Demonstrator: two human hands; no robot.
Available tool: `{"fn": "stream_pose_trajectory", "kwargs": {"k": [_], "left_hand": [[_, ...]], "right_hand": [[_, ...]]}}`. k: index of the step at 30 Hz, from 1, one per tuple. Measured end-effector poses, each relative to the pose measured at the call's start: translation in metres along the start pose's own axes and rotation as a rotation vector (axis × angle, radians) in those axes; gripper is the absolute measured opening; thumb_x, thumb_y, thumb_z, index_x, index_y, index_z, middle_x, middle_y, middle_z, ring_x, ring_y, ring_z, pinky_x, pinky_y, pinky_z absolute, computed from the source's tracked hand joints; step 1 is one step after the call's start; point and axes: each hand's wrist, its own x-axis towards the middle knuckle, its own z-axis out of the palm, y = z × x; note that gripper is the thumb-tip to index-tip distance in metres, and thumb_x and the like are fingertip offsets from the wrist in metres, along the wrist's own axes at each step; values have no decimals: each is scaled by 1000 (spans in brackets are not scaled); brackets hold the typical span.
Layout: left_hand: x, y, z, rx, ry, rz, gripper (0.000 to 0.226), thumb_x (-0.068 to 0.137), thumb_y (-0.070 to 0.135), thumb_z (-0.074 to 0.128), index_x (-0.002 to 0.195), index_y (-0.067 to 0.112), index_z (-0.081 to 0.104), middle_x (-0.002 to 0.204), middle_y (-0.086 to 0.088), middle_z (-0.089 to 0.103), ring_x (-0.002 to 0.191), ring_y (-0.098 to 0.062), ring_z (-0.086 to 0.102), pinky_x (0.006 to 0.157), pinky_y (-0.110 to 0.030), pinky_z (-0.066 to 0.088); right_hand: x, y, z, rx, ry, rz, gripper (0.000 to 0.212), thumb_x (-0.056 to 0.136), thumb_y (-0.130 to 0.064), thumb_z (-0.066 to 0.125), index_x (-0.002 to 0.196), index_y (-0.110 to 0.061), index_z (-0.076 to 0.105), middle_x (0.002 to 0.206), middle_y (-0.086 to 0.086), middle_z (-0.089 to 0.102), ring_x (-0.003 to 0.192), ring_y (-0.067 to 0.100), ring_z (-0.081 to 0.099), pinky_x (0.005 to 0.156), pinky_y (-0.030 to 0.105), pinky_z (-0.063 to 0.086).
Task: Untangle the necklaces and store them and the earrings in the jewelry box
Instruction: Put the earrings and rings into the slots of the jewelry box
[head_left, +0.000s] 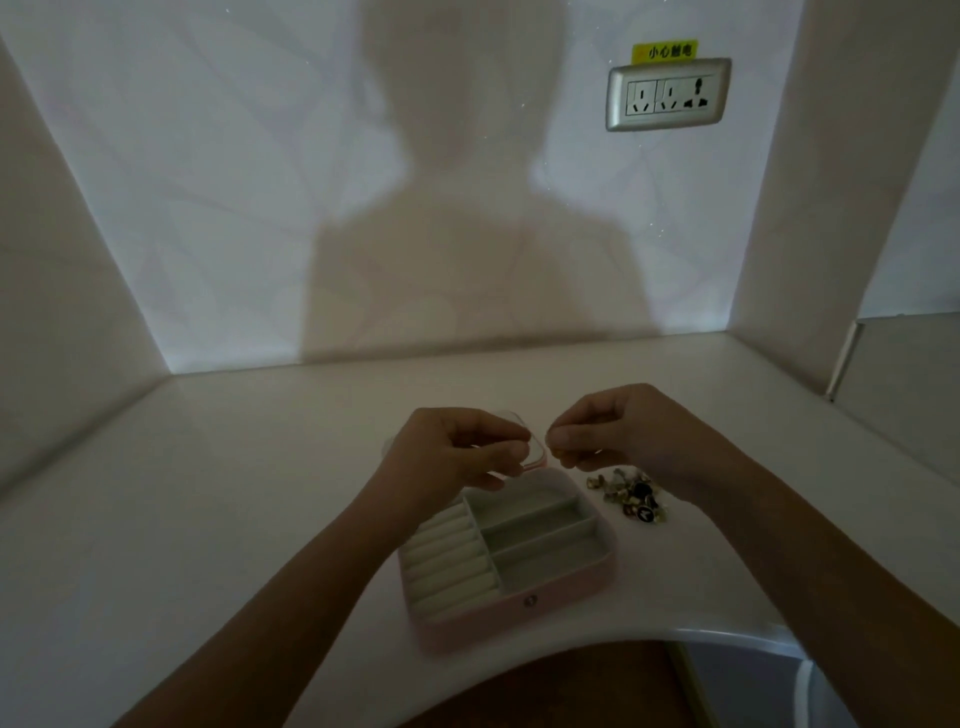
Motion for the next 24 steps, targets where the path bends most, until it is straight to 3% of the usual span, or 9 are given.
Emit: {"fn": "stream_pose_trajectory", "kwargs": {"k": [7,14,19,24], "left_hand": [[0,-6,7,-70,4,-3,13,77,7,70,89,9,71,77,-5,74,70,-14,70,61,-19,55],[4,-5,9,-73,-11,-80,16,78,3,70,94,8,70,81,-10,73,69,-12,70,59,-18,53],[10,-6,6,302,-30,-36,11,79,10,71,84,20,69,77,5,70,58,2,63,56,-10,50],[7,-11,10,689,-75,76,11,83,22,68,93,26,70,79,20,60,69,10,54,62,5,38]], "right_hand": [[2,5,15,182,1,65,14,70,-14,73,77,-5,66,67,8,70,63,15,68,56,18,52],[2,11,17,64,50,-14,6,76,-8,74,79,-5,70,70,10,72,64,15,68,59,19,52],[1,19,3,-301,186,-72,3,82,-18,71,82,-16,73,72,-3,73,67,5,68,62,13,51],[-8,33,-33,-579,245,-32,9,84,-22,68,82,-29,70,79,-17,68,73,-8,61,66,8,42]]}}
